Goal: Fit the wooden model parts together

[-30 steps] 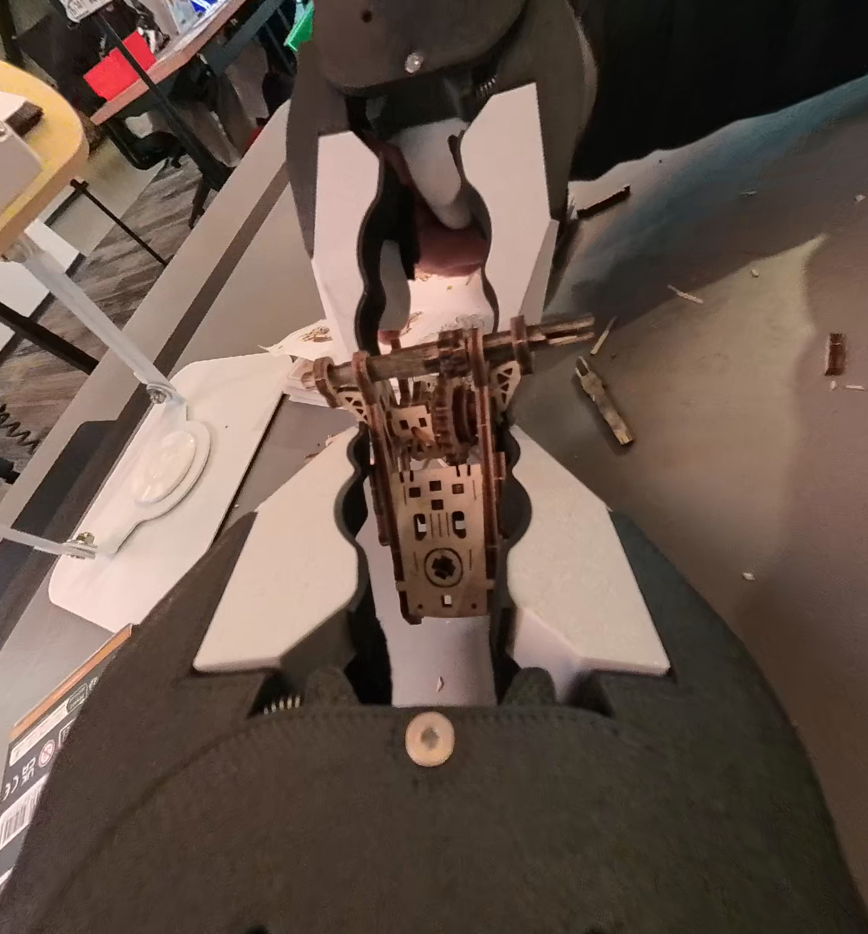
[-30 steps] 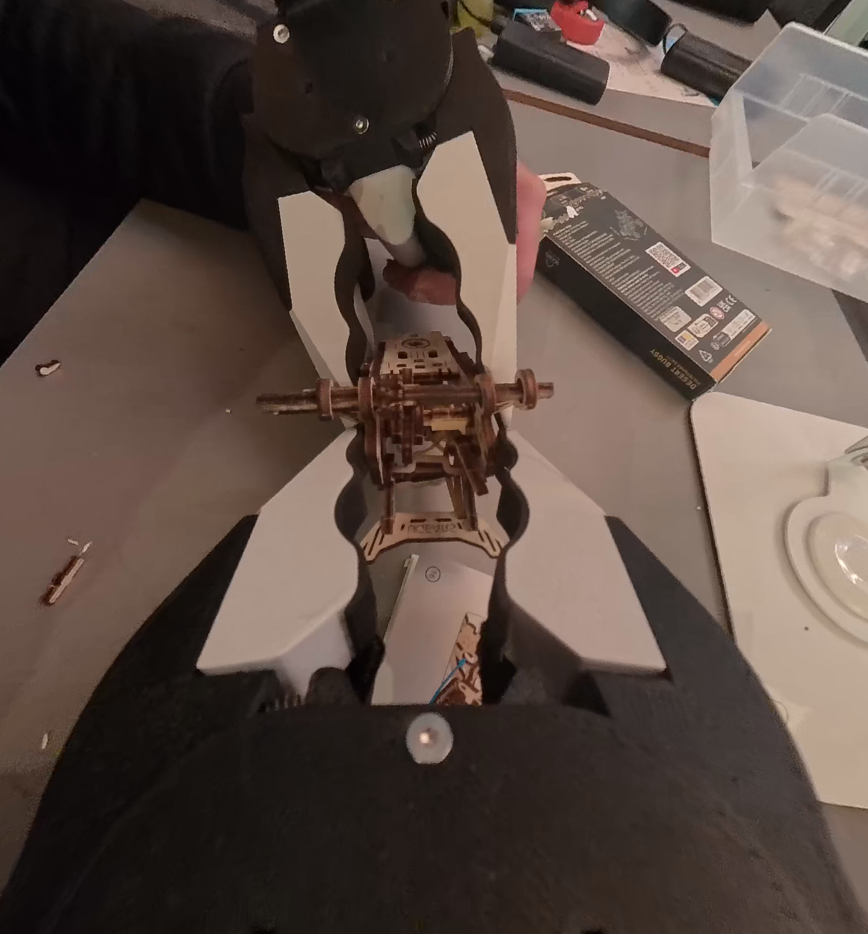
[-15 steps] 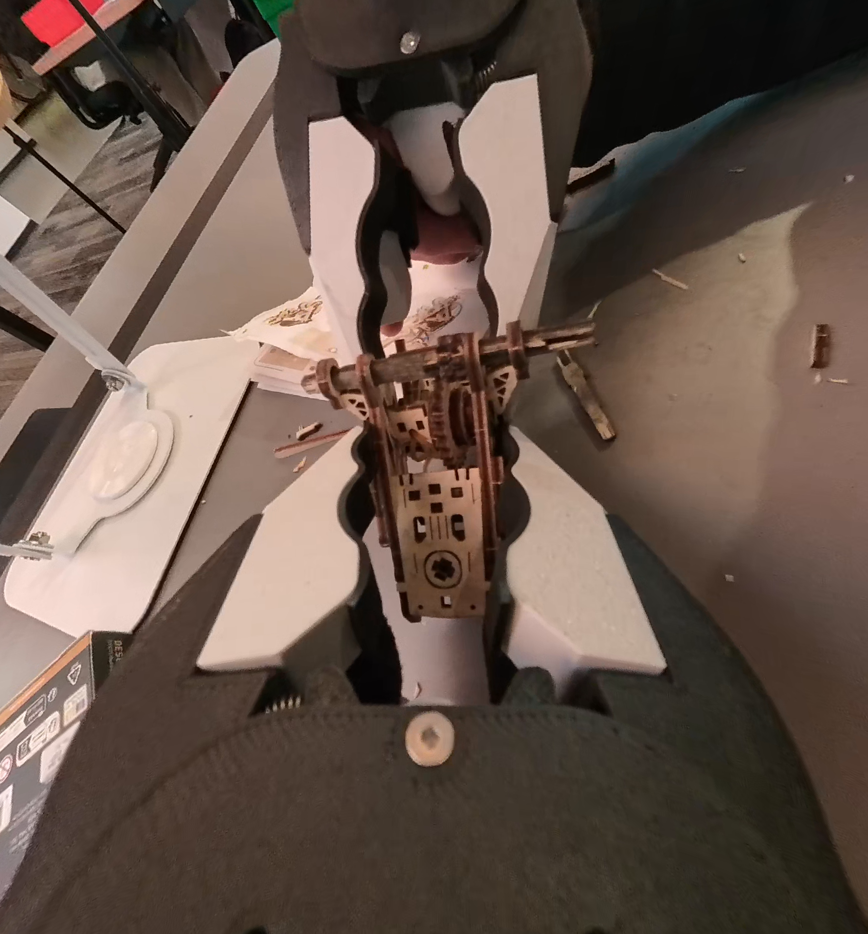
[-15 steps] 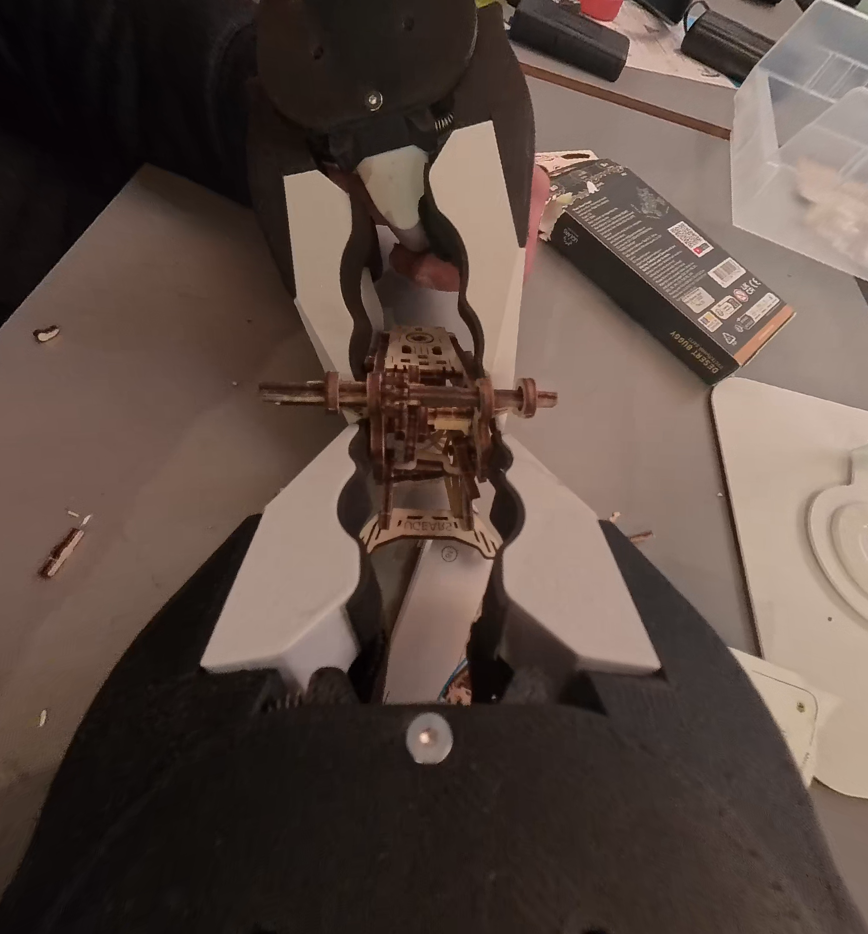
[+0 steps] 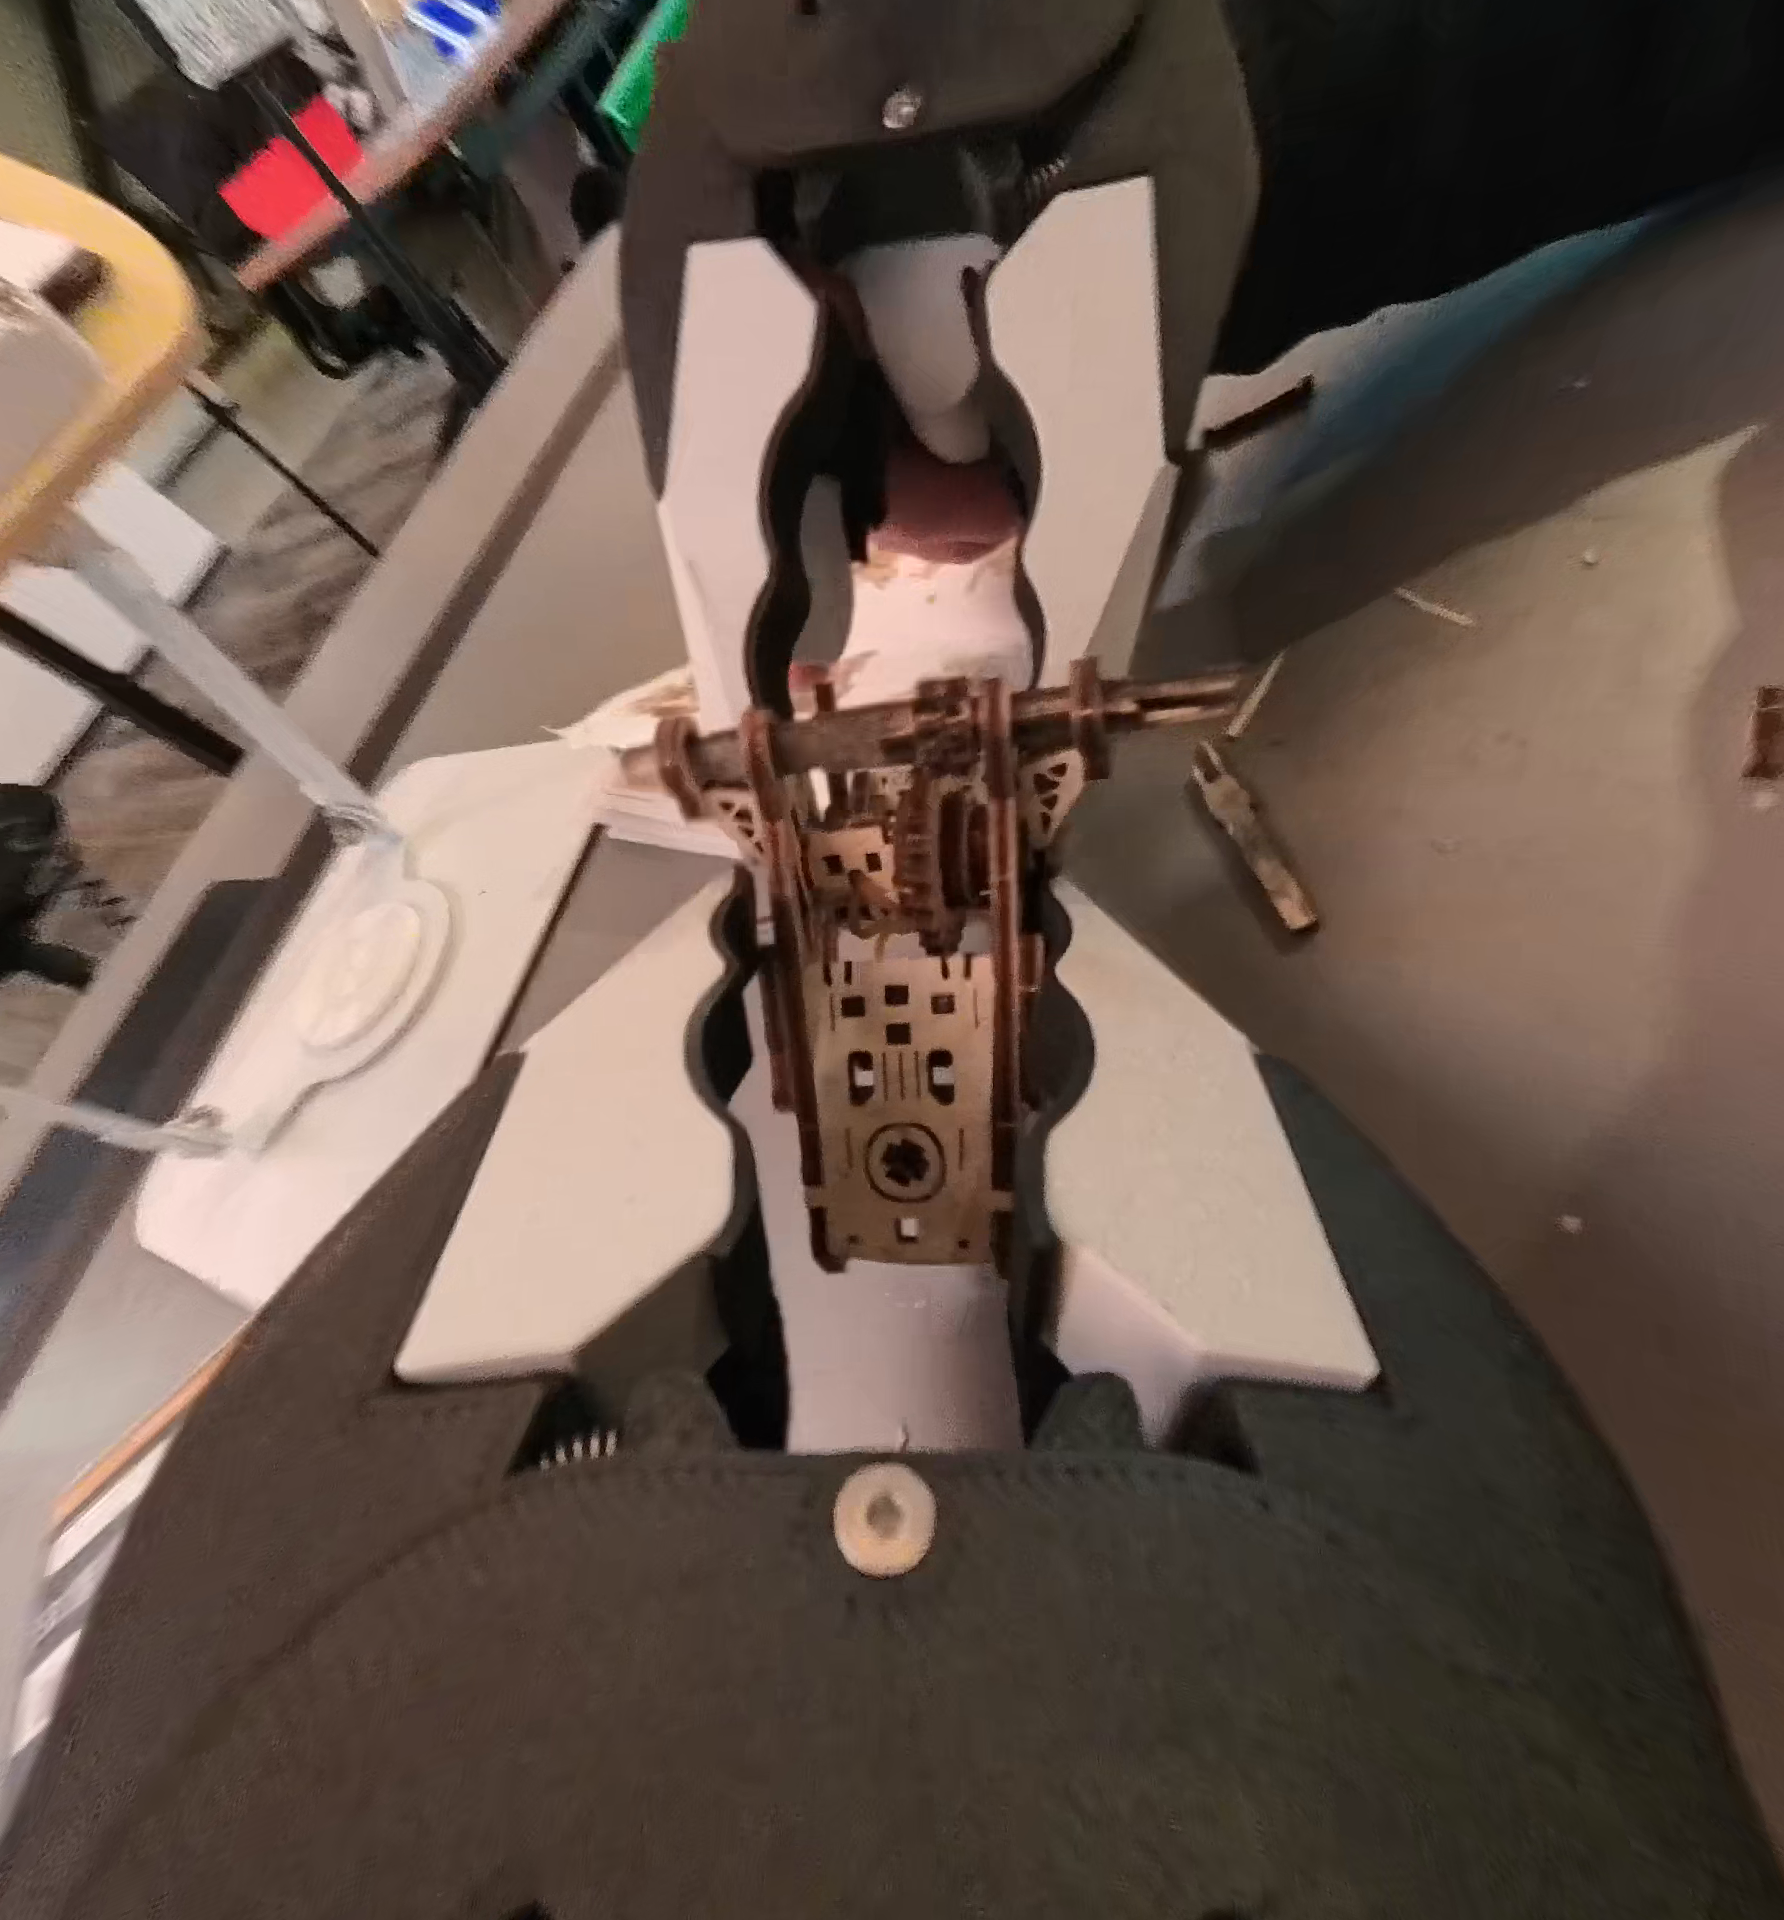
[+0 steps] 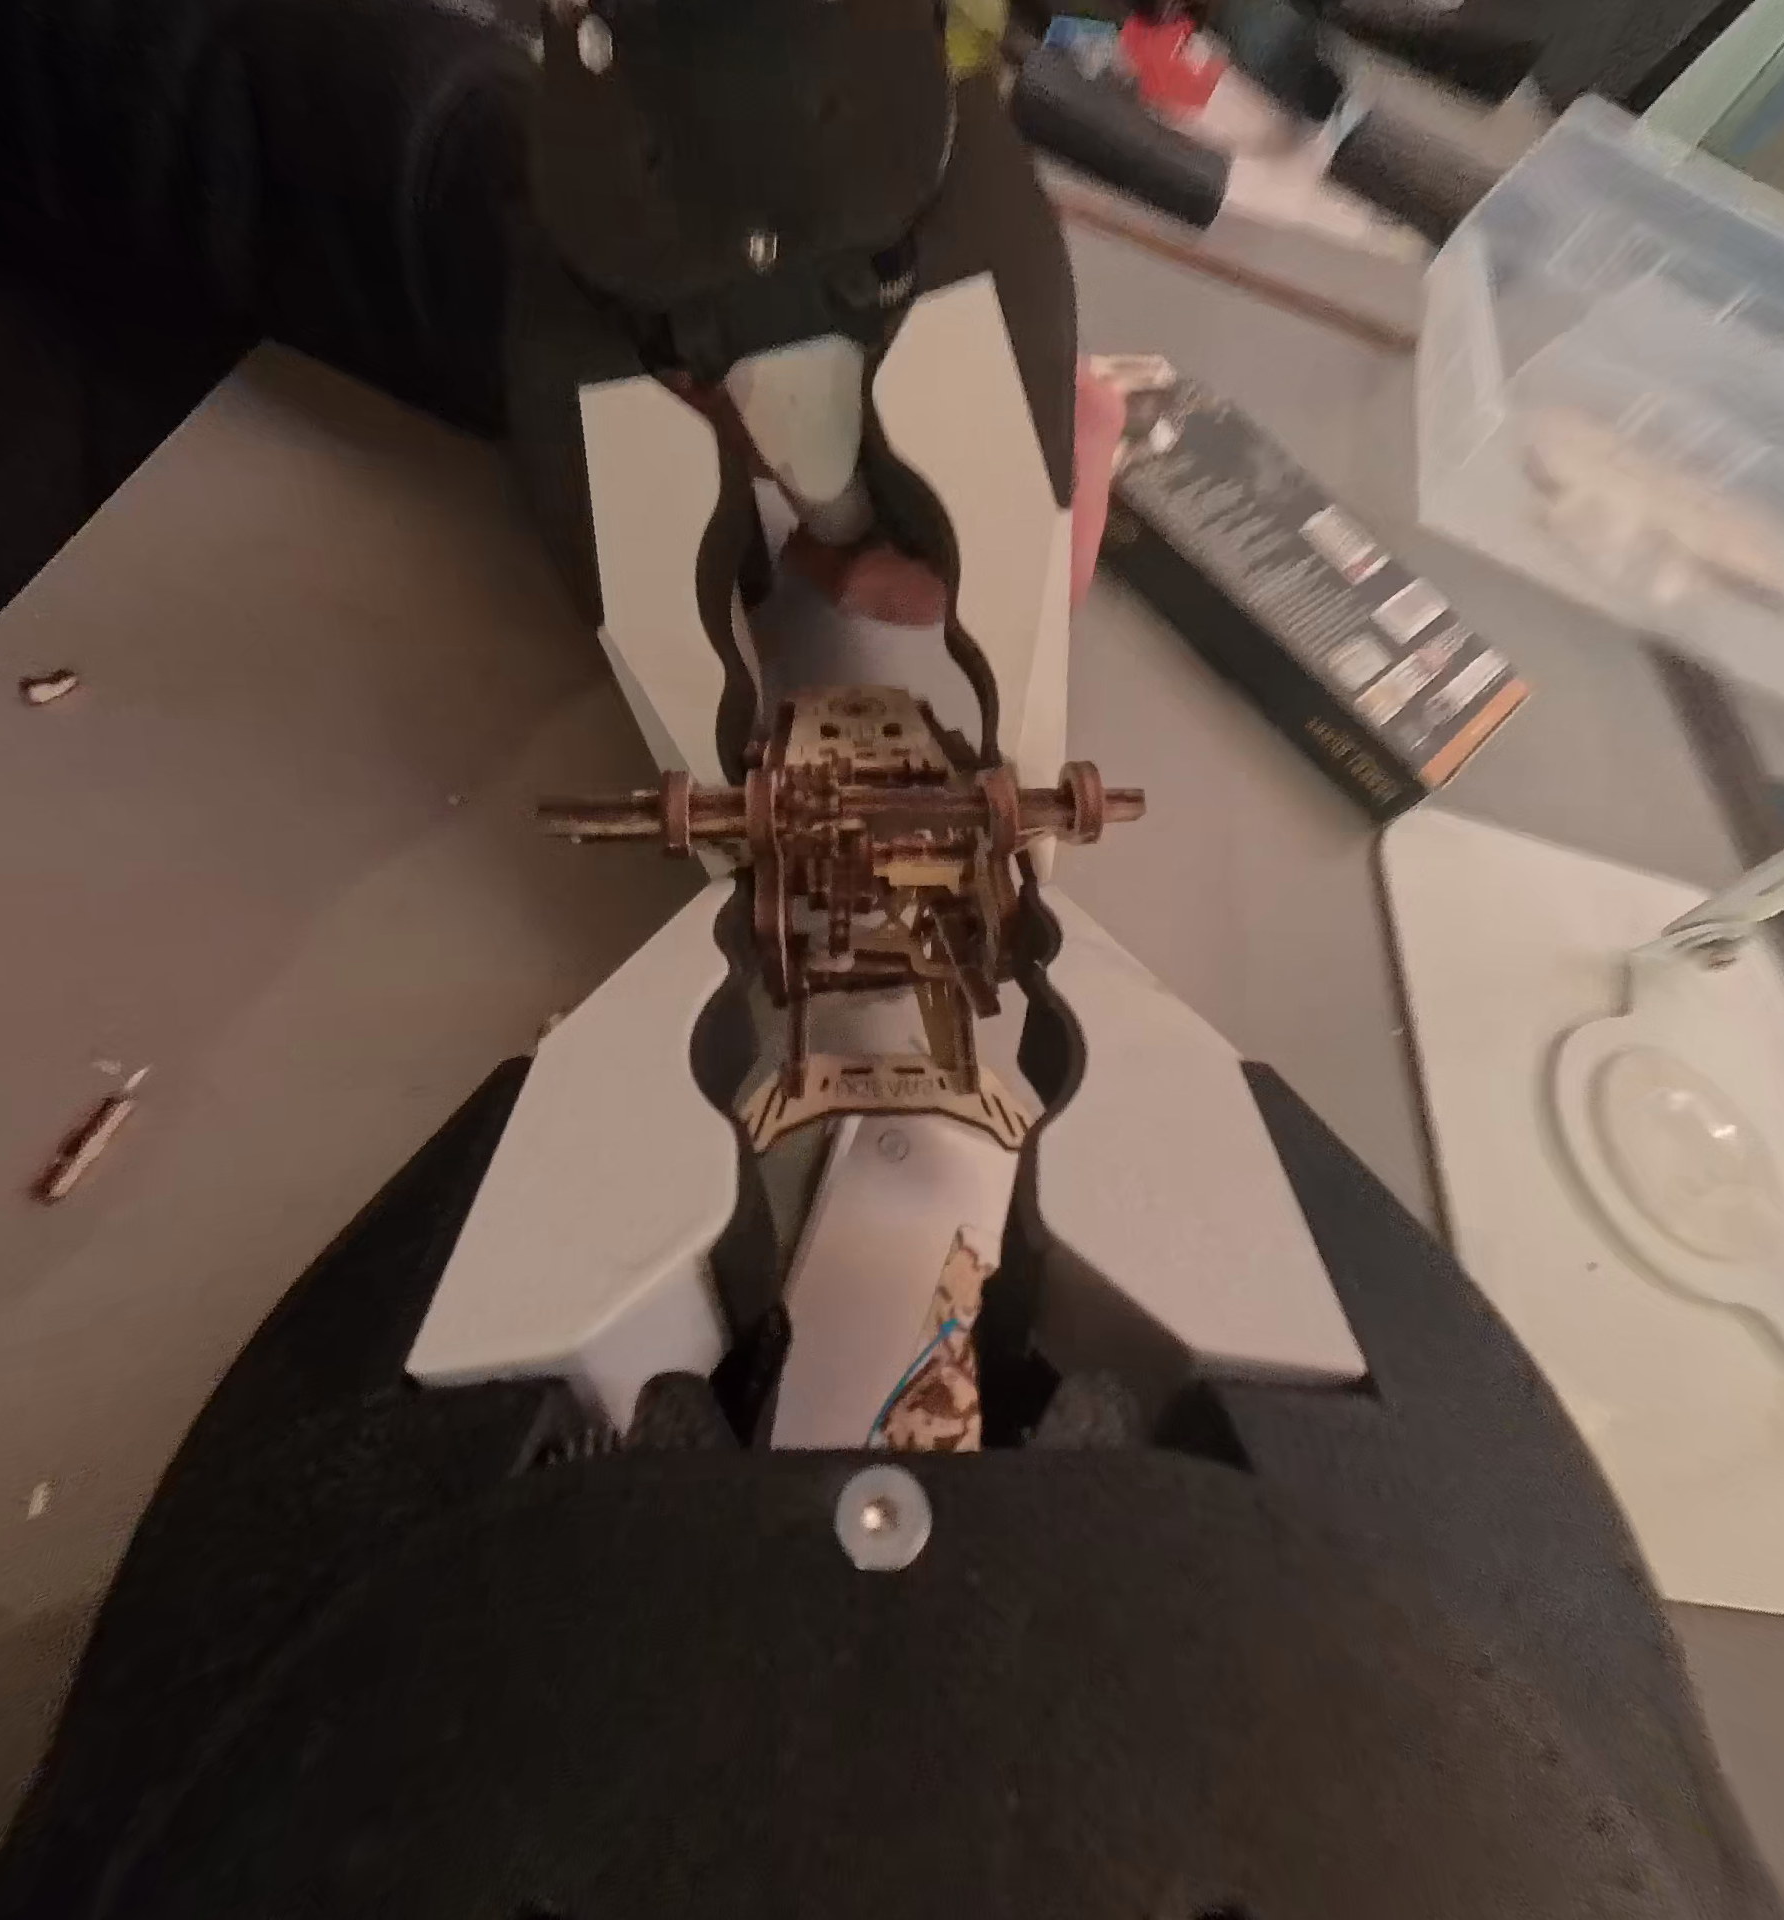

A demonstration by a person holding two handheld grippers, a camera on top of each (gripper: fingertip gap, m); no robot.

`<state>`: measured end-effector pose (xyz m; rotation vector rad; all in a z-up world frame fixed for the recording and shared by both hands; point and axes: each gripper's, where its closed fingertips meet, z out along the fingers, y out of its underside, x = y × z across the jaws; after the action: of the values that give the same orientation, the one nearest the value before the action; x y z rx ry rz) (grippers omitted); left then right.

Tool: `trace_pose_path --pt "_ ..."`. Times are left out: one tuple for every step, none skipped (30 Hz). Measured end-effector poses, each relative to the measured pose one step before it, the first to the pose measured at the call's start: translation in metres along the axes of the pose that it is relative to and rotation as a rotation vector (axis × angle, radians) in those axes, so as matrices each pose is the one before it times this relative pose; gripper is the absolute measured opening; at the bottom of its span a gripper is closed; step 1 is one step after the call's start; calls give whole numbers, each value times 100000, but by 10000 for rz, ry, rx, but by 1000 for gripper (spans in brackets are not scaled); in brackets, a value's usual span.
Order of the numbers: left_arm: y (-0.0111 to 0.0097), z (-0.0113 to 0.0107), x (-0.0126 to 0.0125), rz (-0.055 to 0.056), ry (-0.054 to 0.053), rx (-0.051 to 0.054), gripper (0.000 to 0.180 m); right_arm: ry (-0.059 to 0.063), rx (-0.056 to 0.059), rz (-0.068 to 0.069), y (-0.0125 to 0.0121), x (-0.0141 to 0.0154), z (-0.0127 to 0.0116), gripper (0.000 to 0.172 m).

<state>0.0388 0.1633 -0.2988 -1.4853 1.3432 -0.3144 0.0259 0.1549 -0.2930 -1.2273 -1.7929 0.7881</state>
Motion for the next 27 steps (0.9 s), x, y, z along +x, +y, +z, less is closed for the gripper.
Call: trace_pose_path --pt "309 -107 -454 37 -334 -224 53 357 -32 -378 -173 233 -3 46" --pt "284 -80 -18 -215 62 -147 54 254 -102 -350 -89 90 67 47" --pt "53 -166 269 -174 209 80 52 142 -23 -300 -173 -105 101 47" --pt "148 -82 -45 44 -86 2 55 121 -33 -233 -95 -114 91 47" --pt "176 -98 -311 126 -275 -99 60 156 -63 -171 19 11 32 48" --pt "579 -145 15 153 -8 -339 60 174 -15 -149 -60 110 -62 48" --pt "616 -119 -183 49 -111 -249 59 164 22 -121 -162 148 -177 48" --pt "372 -124 -165 13 -107 -59 57 135 22 -120 -205 136 -192 48" --pt "-177 -151 47 -11 27 178 53 112 2 -140 -196 79 -139 48" --pt "-202 -51 1 2 8 42 52 91 10 -161 -235 42 -76 48" --pt "-161 21 -41 147 -78 6 52 52 0 -156 -252 0 -44 48" --pt "-84 36 157 171 16 23 49 -31 -22 -124 -225 -105 2 48" --pt "21 -31 165 142 50 4 48 -46 -57 -87 -94 -132 68 48" --pt "72 -56 -172 80 -137 17 49 72 -132 -67 145 37 108 48" --pt "-65 -87 -172 39 -119 73 48 114 -178 -13 252 142 104 48" --pt "-141 -98 -200 231 -186 23 48 48 -123 27 163 107 23 52" --pt "-201 -115 -376 506 -400 -81 48 30 -24 -8 11 84 -69 55" --pt "-301 -90 -507 416 -479 -50 48 65 -43 -50 -5 141 -67 55" --pt "-448 -96 -150 184 -177 116 48 -13 -106 -26 69 36 -43 56" --pt "-640 -167 79 48 3 291 48 -54 -59 -7 -19 -7 -73 58" --pt "-529 -146 -68 125 -83 173 48 -9 11 -40 -133 5 -90 58" --pt "-298 -61 -61 197 -85 8 48 -23 -35 -45 -49 -24 -62 57" --pt "-168 28 138 102 40 8 48 -9 -86 -92 72 -15 -52 56" --pt "-94 43 14 37 -57 36 47 30 -24 -110 -39 5 -118 55" --pt "-49 32 62 44 -4 -10 47 14 -2 -50 -186 -18 -187 54" --pt "-196 -46 23 -22 8 34 47 -3 -57 -94 -151 -16 -178 53" --pt "-162 -10 30 -35 23 9 47 1 -89 -136 14 2 -118 52"
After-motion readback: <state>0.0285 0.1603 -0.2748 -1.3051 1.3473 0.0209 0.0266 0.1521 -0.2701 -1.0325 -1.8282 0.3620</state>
